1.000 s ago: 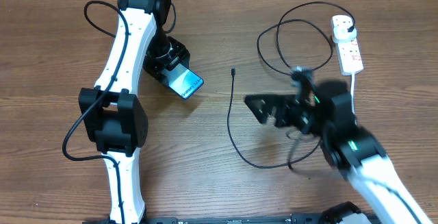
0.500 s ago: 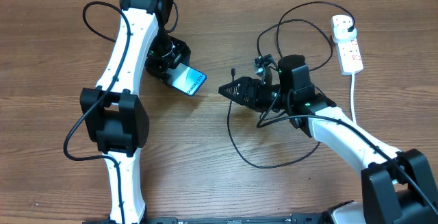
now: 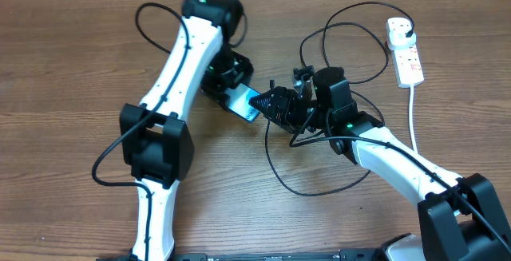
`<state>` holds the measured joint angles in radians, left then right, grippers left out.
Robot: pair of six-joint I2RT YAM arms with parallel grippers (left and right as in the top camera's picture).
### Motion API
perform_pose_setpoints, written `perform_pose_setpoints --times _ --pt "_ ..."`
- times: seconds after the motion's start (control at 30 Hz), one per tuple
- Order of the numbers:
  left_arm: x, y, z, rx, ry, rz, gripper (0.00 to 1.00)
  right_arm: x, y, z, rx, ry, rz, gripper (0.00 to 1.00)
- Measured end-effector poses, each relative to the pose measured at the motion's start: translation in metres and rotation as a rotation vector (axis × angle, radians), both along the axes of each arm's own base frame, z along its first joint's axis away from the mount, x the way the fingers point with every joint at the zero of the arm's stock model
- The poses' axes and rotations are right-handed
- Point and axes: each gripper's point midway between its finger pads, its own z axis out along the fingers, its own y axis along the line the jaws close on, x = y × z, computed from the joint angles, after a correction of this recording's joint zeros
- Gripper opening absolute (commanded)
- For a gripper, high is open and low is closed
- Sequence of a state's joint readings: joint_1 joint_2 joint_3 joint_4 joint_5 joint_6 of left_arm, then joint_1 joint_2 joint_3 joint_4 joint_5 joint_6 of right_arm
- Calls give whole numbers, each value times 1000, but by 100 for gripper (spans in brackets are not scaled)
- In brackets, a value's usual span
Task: Plug charger to phone and switch on socket
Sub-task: 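Move the right gripper to the phone and grasp its edge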
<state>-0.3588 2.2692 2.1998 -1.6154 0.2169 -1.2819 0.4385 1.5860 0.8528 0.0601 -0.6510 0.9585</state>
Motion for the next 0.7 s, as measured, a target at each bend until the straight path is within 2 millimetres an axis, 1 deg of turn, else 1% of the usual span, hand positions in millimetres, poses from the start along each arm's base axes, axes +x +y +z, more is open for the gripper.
perform_pose_setpoints --times 0.13,0.23,0.33,0.5,0.6,0.7 --pt "-8 -17 0 10 8 8 4 1 -2 -3 -2 34 -26 54" --pt "-13 -25 0 19 15 31 5 1 -5 -8 -18 63 -54 50" --pt "-16 -31 0 22 20 48 4 3 -7 -10 -24 75 -77 49" --pt "-19 -41 0 13 23 55 4 4 -6 -13 -42 78 -105 43" --pt "-22 -44 1 7 29 51 5 3 -4 -16 -59 81 -114 37" --pt "-25 -47 1 -3 41 52 4 2 -3 -17 -71 78 -122 33"
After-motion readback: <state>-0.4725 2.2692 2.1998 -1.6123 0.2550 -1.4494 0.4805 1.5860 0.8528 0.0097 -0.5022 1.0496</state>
